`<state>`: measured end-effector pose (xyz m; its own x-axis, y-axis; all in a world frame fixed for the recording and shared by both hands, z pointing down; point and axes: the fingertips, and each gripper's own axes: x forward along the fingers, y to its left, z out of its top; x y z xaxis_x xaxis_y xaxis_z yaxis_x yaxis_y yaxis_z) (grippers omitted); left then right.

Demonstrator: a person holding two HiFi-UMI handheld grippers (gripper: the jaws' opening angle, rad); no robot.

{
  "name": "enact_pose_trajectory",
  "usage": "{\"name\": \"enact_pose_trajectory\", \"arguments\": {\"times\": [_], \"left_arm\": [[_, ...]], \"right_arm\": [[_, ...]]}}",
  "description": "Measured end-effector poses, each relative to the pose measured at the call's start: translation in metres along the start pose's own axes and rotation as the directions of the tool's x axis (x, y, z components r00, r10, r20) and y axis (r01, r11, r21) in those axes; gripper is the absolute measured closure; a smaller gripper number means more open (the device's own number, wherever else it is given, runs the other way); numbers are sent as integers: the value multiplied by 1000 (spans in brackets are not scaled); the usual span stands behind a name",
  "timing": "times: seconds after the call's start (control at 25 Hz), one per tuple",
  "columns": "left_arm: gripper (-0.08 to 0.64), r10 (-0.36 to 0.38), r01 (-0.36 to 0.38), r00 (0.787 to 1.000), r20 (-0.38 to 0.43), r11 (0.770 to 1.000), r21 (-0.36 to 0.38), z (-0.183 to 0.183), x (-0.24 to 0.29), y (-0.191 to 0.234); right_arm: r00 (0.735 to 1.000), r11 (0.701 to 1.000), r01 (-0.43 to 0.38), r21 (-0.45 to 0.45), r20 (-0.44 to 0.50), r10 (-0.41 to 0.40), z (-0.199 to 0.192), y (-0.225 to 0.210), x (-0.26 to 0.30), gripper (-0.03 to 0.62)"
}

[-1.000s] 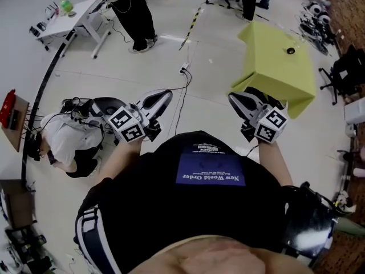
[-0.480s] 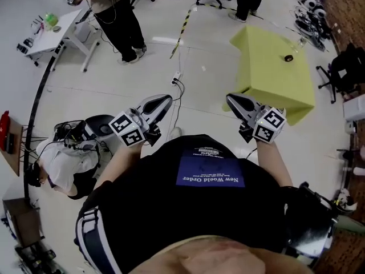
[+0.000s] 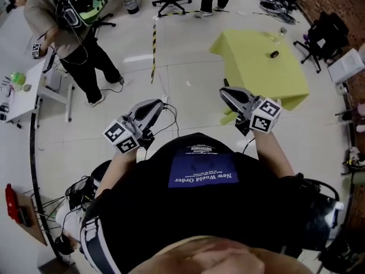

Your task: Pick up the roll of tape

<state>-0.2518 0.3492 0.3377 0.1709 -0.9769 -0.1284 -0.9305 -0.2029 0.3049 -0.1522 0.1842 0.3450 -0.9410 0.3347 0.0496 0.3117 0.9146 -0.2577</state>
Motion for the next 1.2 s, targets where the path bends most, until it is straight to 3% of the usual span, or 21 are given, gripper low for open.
{"name": "enact_pose_trajectory", "arguments": {"times": [0.32, 0.76, 0.96, 1.2], "left_arm": [[554, -82, 81, 996, -40, 996, -29, 15, 73, 73], [554, -91, 91, 993, -76, 996, -1, 19, 250, 154], [554, -171, 167, 978, -117, 985, -47, 16, 335, 193], [554, -313, 300, 932, -182, 949, -96, -6, 435, 227]], "right_arm": [[999, 999, 34, 16, -5, -34, 10, -66, 28, 606], [1000, 1000, -23, -15, 6, 24, 55, -256, 33, 606], [998, 998, 62, -2, 24, -62, 72, -335, 25, 606], [976, 976, 217, 21, 28, -218, 73, -423, -5, 606]]}}
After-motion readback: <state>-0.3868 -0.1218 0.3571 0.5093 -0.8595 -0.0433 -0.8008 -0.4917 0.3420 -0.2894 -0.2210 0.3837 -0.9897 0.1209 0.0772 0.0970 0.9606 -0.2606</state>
